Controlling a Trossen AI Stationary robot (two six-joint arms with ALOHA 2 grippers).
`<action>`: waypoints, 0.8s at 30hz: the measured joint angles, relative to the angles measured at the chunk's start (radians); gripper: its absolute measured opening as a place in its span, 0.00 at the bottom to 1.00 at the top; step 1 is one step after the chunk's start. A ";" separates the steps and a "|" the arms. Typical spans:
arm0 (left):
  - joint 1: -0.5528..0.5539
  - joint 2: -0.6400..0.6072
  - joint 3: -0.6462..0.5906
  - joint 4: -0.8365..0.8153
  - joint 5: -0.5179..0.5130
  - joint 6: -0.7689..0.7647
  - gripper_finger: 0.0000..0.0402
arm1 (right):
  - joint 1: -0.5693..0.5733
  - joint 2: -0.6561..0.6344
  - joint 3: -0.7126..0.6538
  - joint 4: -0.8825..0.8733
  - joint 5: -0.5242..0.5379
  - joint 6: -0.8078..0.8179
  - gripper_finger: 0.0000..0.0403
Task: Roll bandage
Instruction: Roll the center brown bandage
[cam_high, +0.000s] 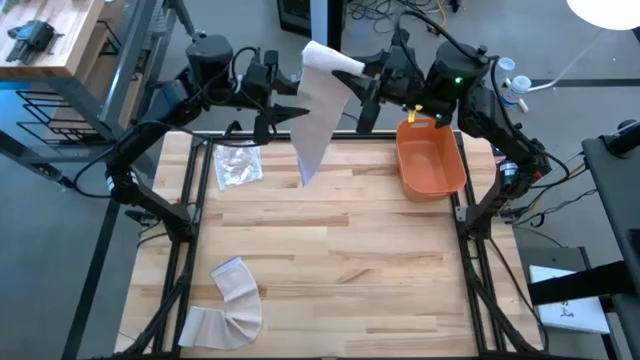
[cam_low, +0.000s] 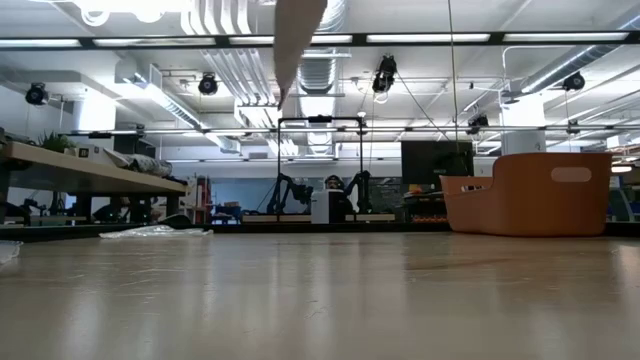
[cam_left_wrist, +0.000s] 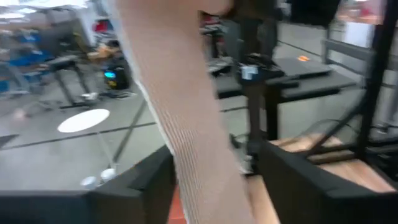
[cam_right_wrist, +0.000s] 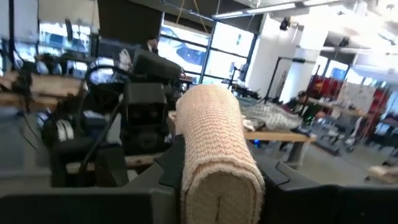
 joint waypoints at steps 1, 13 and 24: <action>0.001 0.000 0.000 0.010 -0.020 -0.001 0.55 | 0.000 0.000 0.000 -0.001 -0.016 -0.033 0.23; 0.008 -0.006 0.098 0.032 0.052 -0.185 0.85 | 0.000 -0.011 0.000 -0.005 -0.213 -0.371 0.23; 0.099 0.004 0.181 0.025 0.313 -0.473 0.83 | 0.004 0.031 0.000 -0.023 -0.309 -0.617 0.23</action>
